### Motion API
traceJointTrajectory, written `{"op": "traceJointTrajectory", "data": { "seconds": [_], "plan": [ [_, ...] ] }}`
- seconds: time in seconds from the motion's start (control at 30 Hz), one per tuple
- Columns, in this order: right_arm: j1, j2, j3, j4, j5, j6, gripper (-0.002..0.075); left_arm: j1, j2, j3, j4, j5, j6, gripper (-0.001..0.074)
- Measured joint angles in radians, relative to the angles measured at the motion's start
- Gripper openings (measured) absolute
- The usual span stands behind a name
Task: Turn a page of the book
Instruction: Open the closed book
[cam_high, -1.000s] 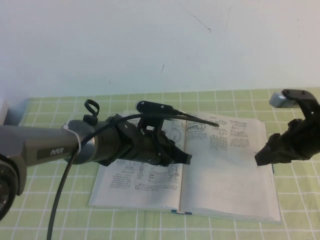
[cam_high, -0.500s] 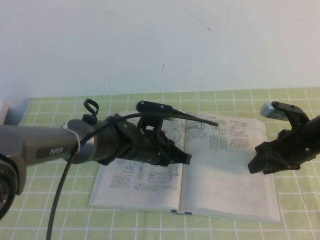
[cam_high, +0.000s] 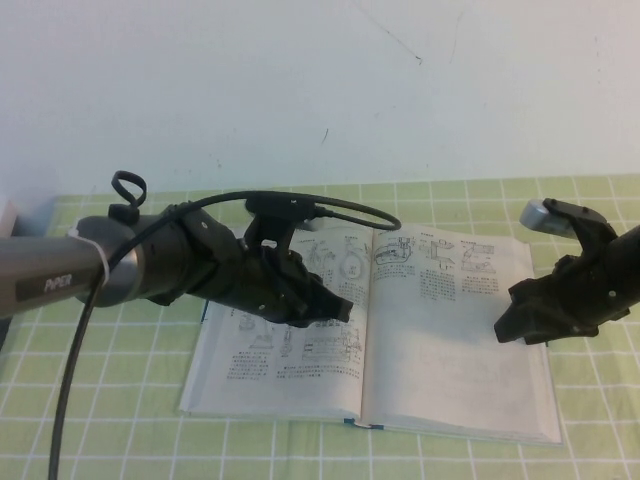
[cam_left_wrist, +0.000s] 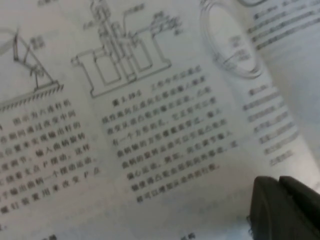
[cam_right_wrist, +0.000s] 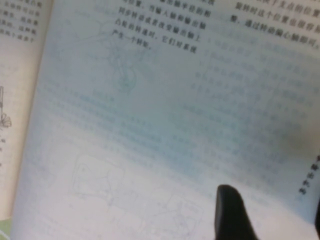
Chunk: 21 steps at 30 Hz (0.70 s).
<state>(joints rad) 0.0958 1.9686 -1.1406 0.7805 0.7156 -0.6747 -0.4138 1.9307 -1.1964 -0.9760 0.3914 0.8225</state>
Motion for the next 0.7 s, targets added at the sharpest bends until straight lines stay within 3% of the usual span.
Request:
{"op": "traceJointTrajectory", "data": {
  "seconds": [0.3, 0.7],
  "plan": [
    [0.0, 0.014, -0.01, 0.037, 0.008, 0.033, 0.0355, 0.0, 0.06, -0.006, -0.002, 0.004, -0.004, -0.0002],
    [0.0, 0.031, -0.009, 0.268, 0.024, -0.151, 0.0356, 0.0, 0.066, -0.006, -0.028, 0.009, -0.004, -0.0002]
  ]
}}
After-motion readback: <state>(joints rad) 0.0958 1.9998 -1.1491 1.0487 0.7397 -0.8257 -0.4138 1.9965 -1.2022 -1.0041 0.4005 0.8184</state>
